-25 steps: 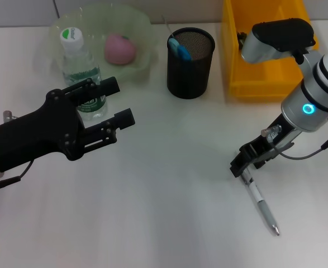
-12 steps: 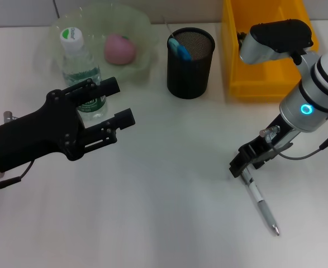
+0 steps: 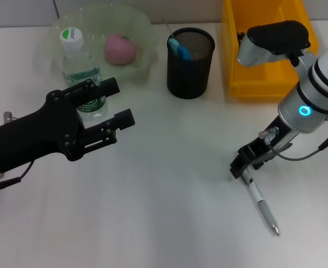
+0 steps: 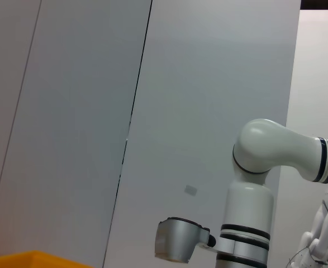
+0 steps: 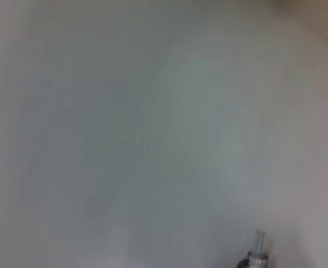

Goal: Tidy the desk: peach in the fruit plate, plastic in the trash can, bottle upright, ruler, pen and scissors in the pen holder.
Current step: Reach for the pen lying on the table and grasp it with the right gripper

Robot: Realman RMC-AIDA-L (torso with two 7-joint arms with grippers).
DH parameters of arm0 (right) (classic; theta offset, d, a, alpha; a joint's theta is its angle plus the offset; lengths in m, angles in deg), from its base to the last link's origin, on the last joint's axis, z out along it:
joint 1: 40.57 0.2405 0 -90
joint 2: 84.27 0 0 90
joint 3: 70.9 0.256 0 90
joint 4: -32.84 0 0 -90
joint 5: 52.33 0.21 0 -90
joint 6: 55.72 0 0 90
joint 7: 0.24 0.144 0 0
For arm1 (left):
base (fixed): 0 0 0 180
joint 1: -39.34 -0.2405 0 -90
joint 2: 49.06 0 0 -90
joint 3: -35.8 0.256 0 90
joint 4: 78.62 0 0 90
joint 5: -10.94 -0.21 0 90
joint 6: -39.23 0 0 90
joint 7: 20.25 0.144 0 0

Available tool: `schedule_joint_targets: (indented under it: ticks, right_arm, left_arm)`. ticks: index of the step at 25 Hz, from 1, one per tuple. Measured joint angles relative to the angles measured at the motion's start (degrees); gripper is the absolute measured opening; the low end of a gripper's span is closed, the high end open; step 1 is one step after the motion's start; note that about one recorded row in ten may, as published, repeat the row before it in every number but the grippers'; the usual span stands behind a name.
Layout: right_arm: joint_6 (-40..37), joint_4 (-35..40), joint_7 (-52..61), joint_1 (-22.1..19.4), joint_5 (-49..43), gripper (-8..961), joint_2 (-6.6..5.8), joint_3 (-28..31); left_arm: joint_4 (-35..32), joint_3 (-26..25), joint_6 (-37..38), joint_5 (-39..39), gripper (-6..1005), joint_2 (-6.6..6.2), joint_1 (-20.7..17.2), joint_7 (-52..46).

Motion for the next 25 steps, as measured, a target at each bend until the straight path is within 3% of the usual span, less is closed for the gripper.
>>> schedule_joint_targets:
  ticks: [12,25]
  right_arm:
    - [0.0,0.0,-0.2,0.0,0.2,415,0.00,0.0]
    - [0.3,0.0,0.3,0.2,0.3,409,0.10,-2.1]
  left_arm:
    - [0.1,-0.1,0.1,0.0,701,0.00,0.0,0.0]
    - [0.1,-0.8,0.3,0.0,701,0.05,0.0,0.0]
